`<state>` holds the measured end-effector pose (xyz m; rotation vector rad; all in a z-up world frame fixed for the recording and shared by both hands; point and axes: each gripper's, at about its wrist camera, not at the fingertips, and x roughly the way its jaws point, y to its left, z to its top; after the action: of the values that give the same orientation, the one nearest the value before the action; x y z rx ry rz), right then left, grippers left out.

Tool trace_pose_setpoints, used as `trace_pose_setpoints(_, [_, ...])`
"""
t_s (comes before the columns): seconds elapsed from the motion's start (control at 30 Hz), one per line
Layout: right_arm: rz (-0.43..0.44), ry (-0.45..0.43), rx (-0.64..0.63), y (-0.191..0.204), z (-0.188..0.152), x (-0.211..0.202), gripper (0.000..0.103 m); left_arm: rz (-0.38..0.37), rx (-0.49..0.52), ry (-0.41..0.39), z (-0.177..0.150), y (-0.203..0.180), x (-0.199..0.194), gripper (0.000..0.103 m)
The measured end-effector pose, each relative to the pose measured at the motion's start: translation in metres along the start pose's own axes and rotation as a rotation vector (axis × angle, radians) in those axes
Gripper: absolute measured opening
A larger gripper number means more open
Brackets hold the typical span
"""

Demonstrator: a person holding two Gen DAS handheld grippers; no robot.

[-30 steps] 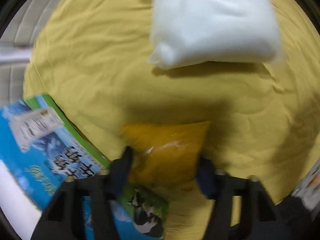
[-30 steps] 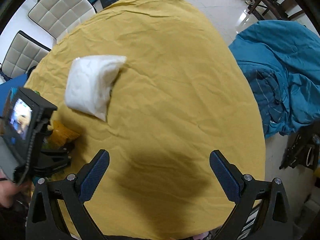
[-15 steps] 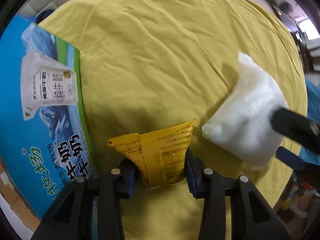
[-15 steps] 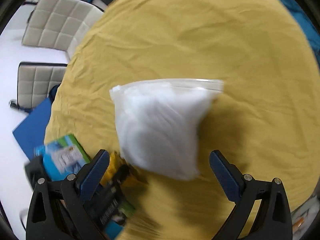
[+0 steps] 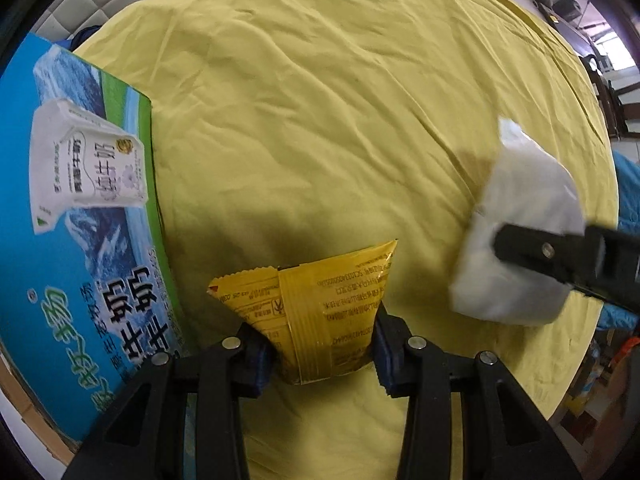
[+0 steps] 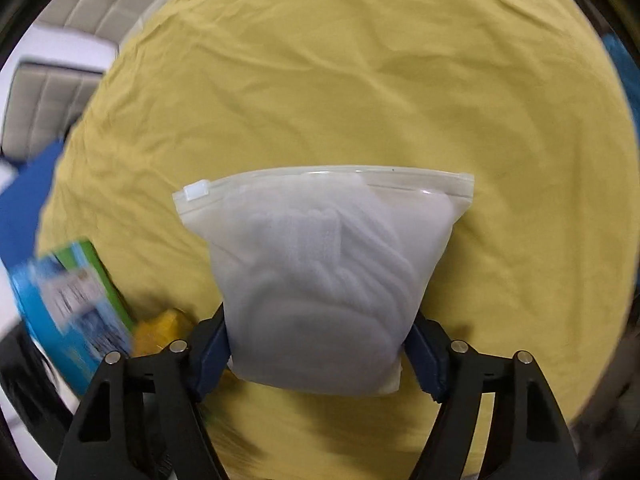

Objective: Organize snacks
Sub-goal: 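Grasp the yellow pack with the left tool while the right tool grasps the white bag, then carry both into the box, lower them in front, and open both tools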

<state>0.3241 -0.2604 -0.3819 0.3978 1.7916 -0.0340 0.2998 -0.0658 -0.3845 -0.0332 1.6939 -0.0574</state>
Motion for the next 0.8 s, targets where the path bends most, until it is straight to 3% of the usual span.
trace_pose_setpoints(0.2, [-0.208,0.016,-0.204,-0.005,-0.023,0.000,0.077,-0.023,0.005,0.007,-0.014,-0.002,0.011,0.038])
trace_pose_setpoints(0.5, [-0.151,-0.054,-0.077,-0.012,-0.030,0.016,0.086,0.029,0.029,0.008,-0.022,-0.010,0.038,0.038])
trace_pose_setpoints(0.67, [-0.182,-0.096,-0.058,-0.004,-0.036,0.020,0.083,0.033,0.030,0.001,-0.013,-0.012,0.027,0.038])
trace_pose_setpoints(0.8, [-0.184,-0.104,-0.077,0.010,-0.048,0.019,0.077,0.046,0.042,-0.006,-0.026,-0.014,0.009,0.037])
